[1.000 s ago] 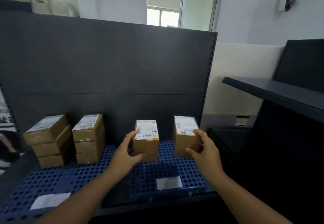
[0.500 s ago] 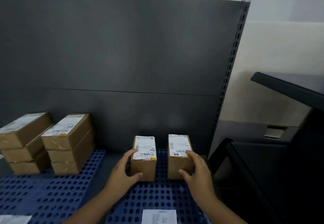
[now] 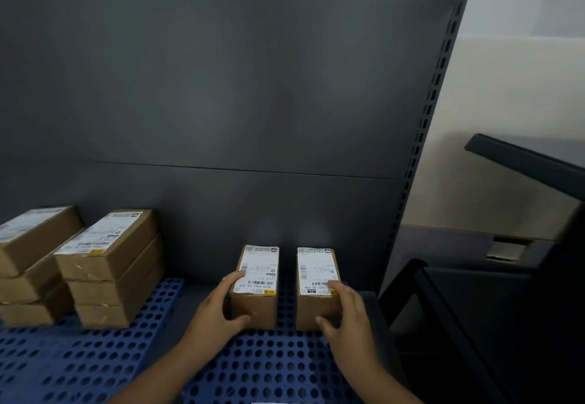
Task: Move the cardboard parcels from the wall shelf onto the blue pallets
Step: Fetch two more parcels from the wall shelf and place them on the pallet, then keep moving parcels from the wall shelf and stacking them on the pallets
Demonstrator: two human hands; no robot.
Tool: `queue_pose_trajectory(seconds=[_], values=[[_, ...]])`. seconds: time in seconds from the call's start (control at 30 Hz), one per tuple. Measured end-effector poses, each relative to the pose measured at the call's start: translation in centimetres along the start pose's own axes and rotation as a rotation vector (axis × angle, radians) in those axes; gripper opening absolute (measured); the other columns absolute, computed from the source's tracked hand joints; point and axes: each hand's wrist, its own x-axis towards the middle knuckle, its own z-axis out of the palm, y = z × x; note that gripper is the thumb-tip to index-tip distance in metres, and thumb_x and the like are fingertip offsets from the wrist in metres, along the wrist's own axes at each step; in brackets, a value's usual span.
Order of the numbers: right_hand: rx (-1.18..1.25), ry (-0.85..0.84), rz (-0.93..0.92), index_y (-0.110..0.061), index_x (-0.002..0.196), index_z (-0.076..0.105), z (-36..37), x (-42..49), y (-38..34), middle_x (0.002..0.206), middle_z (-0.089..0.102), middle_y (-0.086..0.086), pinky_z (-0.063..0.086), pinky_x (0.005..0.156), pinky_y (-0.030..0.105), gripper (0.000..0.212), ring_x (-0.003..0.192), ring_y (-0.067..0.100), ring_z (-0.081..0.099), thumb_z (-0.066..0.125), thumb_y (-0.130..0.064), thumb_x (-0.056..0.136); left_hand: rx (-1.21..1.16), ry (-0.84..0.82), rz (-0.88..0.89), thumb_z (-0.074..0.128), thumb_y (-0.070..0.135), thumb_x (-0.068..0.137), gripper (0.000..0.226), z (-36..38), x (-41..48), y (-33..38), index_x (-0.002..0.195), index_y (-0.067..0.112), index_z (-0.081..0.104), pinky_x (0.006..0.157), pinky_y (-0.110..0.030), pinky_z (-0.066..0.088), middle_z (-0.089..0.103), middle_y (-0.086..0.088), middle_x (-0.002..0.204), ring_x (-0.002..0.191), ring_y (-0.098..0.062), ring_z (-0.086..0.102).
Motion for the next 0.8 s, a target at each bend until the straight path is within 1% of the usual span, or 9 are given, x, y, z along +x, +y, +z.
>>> queue_pose_trajectory(seconds=[0.07, 0.13, 0.2, 0.3, 0.4, 0.5, 0.6, 0.7, 0.8], values=[[-0.004, -0.017, 0.003, -0.046, 0.126, 0.037, -0.1, 0.0, 0.0, 0.141, 0.037, -0.005, 0.033, 0.094, 0.006, 0.070, 0.119, 0.002, 0.036, 0.075, -0.009, 0.081, 0.009, -0.006, 0.003, 0.081, 0.014, 0.077, 0.085, 0.0, -0.2, 0.1, 0.126, 0.064, 0.034, 0.086, -0.006, 0.042, 0.044, 0.018, 0.136, 0.117, 0.000, 0.047], [-0.008, -0.039, 0.012, -0.044, 0.132, 0.036, -0.4, -0.1, 0.0, 0.142, 0.035, -0.006, 0.030, 0.089, -0.003, 0.072, 0.119, 0.001, 0.035, 0.075, -0.010, 0.082, 0.012, -0.011, 0.009, 0.083, 0.016, 0.075, 0.088, -0.1, -0.5, 0.1, 0.129, 0.065, 0.034, 0.099, -0.017, 0.041, 0.041, 0.020, 0.141, 0.124, -0.002, 0.044], [-0.003, -0.042, 0.027, -0.042, 0.138, 0.035, -1.0, -0.3, -0.3, 0.146, 0.032, -0.007, 0.034, 0.099, 0.006, 0.075, 0.126, 0.005, 0.037, 0.075, -0.013, 0.082, 0.027, 0.004, 0.023, 0.085, 0.021, 0.072, 0.091, -0.5, -1.0, 0.2, 0.133, 0.063, 0.033, 0.106, -0.028, 0.040, 0.040, 0.020, 0.145, 0.129, -0.003, 0.042], [-0.036, -0.010, 0.022, -0.043, 0.142, 0.032, -2.3, -0.7, -1.1, 0.148, 0.031, -0.006, 0.037, 0.107, 0.024, 0.078, 0.132, 0.011, 0.038, 0.076, -0.019, 0.082, 0.089, 0.049, 0.091, 0.086, 0.024, 0.071, 0.087, -1.5, -1.3, 1.4, 0.128, 0.064, 0.033, 0.106, -0.029, 0.035, 0.038, 0.019, 0.140, 0.128, -0.002, 0.038], [-0.037, 0.023, 0.017, -0.040, 0.145, 0.028, -4.1, -1.4, -2.6, 0.150, 0.027, -0.010, 0.033, 0.107, 0.024, 0.077, 0.135, 0.008, 0.033, 0.073, -0.027, 0.085, 0.119, 0.072, 0.172, 0.084, 0.028, 0.074, 0.081, -2.5, -1.4, 3.1, 0.125, 0.063, 0.032, 0.104, -0.029, 0.033, 0.035, 0.017, 0.137, 0.126, -0.001, 0.034], [-0.031, 0.094, -0.015, -0.040, 0.146, 0.028, -5.9, -2.9, -4.6, 0.150, 0.027, -0.013, 0.029, 0.107, 0.021, 0.068, 0.136, 0.004, 0.029, 0.065, -0.040, 0.089, 0.154, 0.032, 0.238, 0.081, 0.034, 0.077, 0.074, -3.6, -1.4, 4.7, 0.130, 0.059, 0.035, 0.114, -0.042, 0.030, 0.035, 0.014, 0.144, 0.142, -0.012, 0.025], [-0.065, 0.183, -0.049, -0.043, 0.143, 0.031, -8.0, -5.6, -6.9, 0.150, 0.031, -0.012, 0.031, 0.108, 0.025, 0.057, 0.137, 0.006, 0.031, 0.055, -0.048, 0.092, 0.142, -0.018, 0.333, 0.079, 0.033, 0.079, 0.068, -4.0, -2.1, 7.4, 0.128, 0.056, 0.038, 0.115, -0.036, 0.023, 0.033, 0.014, 0.145, 0.148, -0.014, 0.015], [-0.128, 0.298, -0.057, -0.042, 0.142, 0.034, -10.6, -9.1, -9.7, 0.148, 0.033, -0.012, 0.031, 0.107, 0.023, 0.054, 0.135, 0.003, 0.031, 0.053, -0.048, 0.092, 0.100, -0.054, 0.452, 0.079, 0.029, 0.078, 0.067, -4.1, -3.4, 11.3, 0.124, 0.058, 0.039, 0.114, -0.034, 0.026, 0.036, 0.013, 0.145, 0.143, -0.008, 0.024], [-0.187, 0.439, -0.072, -0.036, 0.141, 0.040, -13.3, -13.3, -12.7, 0.144, 0.039, -0.011, 0.034, 0.108, 0.025, 0.052, 0.134, 0.005, 0.036, 0.058, -0.041, 0.092, 0.030, -0.128, 0.583, 0.078, 0.031, 0.080, 0.065, -3.5, -5.8, 15.3, 0.125, 0.057, 0.039, 0.106, -0.030, 0.034, 0.040, 0.027, 0.136, 0.125, 0.014, 0.035]])
